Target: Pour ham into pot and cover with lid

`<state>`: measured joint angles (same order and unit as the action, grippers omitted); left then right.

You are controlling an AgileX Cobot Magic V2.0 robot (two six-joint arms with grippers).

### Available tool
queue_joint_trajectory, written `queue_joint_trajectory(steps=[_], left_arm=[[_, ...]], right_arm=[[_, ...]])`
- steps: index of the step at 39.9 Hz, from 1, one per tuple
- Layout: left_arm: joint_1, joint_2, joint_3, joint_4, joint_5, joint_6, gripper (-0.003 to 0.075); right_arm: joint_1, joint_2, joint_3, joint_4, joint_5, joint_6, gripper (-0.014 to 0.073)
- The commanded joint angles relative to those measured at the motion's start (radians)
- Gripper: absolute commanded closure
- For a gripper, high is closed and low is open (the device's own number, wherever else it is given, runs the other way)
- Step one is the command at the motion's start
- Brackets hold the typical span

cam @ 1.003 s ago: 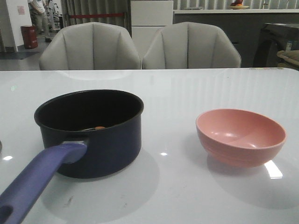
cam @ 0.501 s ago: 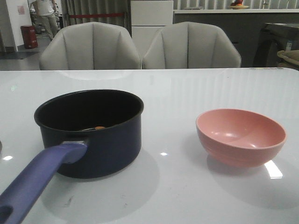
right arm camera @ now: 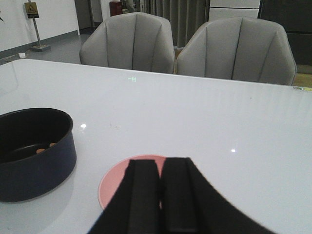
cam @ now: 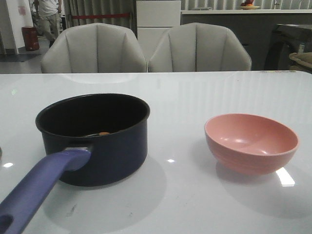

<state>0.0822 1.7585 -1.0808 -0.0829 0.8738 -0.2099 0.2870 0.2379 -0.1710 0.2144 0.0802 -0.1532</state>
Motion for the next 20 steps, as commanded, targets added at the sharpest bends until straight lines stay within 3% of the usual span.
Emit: queue_joint_trajectory(steps=[1, 6, 14, 20], left_arm=[[0.002, -0.021, -0.03, -0.017, -0.001, -0.014, 0.0111], [0.002, -0.007, -0.041, -0.017, 0.011, -0.014, 0.0216], [0.002, -0.003, -0.04, -0.017, 0.019, -0.014, 0.0468], [0.002, -0.003, -0.04, -0.015, 0.031, -0.014, 0.0578]], right_arm=[[0.001, 0.009, -0.027, -0.003, -0.072, -0.007, 0.0454], [0.001, 0.009, -0.027, -0.003, -0.072, -0.007, 0.0454], [0.001, 0.009, -0.027, -0.003, -0.072, -0.007, 0.0454], [0.001, 0.009, -0.027, -0.003, -0.072, -0.007, 0.0454]])
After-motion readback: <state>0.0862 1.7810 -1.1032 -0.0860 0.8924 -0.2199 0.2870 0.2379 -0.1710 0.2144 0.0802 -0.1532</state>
